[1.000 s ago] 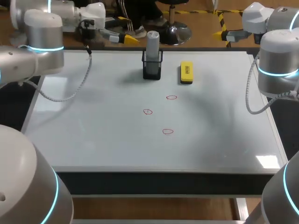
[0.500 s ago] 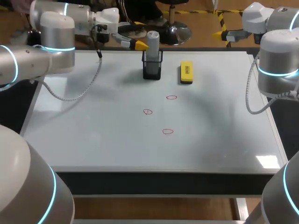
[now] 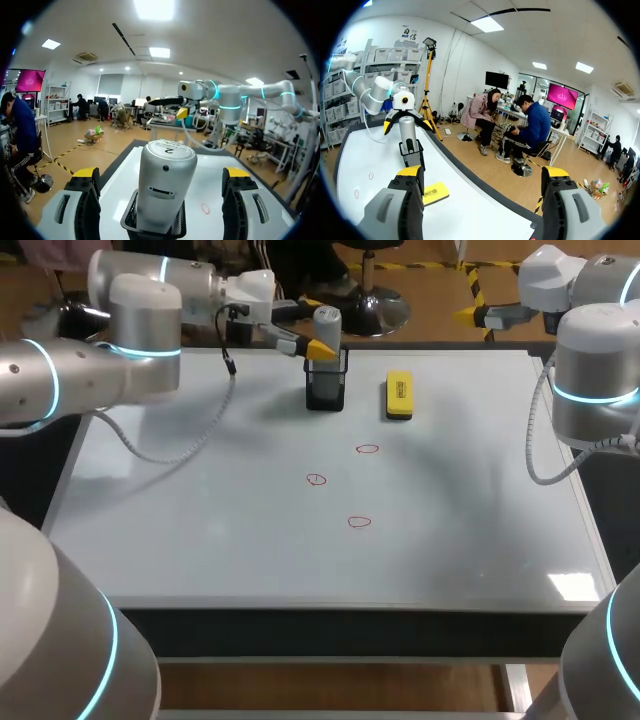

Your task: Pick up the inspection probe, press it on each red-marked spot on the whiteboard one by one, put down the probe, pick up the eraser, and wipe off all the red marks.

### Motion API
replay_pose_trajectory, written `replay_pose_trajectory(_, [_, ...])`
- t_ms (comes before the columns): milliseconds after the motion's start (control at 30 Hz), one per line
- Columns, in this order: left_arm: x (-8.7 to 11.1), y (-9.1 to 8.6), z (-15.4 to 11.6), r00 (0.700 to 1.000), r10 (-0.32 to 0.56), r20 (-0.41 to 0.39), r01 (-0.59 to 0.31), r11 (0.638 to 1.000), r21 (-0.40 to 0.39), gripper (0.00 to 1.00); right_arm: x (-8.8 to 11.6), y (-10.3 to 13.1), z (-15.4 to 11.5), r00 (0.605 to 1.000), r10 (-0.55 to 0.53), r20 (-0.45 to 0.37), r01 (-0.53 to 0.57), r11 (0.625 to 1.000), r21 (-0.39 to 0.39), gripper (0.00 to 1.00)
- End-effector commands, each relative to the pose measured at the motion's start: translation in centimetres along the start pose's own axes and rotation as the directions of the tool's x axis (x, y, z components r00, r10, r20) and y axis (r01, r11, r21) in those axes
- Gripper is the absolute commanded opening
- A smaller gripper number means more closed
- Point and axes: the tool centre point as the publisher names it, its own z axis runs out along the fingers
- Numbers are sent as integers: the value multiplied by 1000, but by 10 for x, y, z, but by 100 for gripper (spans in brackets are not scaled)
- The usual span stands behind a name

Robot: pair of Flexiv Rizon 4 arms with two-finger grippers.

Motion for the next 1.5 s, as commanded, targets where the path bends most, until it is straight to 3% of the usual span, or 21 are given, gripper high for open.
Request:
replay_pose_trajectory(33, [-2,5,7,1000,1,11,-1,1000,17,100,-1,0,0,1000,0,-1,0,1000,1,100])
replay_pose_trajectory(867, [-4,10,15,1000,11,20,-12,999,34,100,-1,0,0,1000,0,-1,0,1000,1,100])
replay_pose_trajectory(900, [-4,10,15,1000,14,19,-14,999,32,89,-1,0,0,1000,0,-1,0,1000,1,100])
replay_pose_trajectory(967, [-4,10,14,1000,16,18,-16,999,31,82,-1,0,0,1000,0,-1,0,1000,1,100])
replay_pose_trajectory(1033, [-3,9,13,1000,22,18,-22,999,32,44,-1,0,0,1000,0,-1,0,1000,1,100])
replay_pose_trajectory(1067, [-3,8,13,999,26,19,-26,999,34,40,-1,0,0,1000,0,-1,0,1000,1,100])
replay_pose_trajectory(1100, [-2,7,12,999,29,20,-30,999,34,14,-1,0,0,1000,0,-1,0,1000,1,100])
replay_pose_trajectory(1133, [-1,7,11,999,34,23,-35,999,35,0,-1,0,0,1000,0,-1,0,1000,1,100])
replay_pose_trajectory(1500, [7,-2,6,998,57,22,-58,997,49,0,-1,0,0,1000,0,-1,0,1000,1,100])
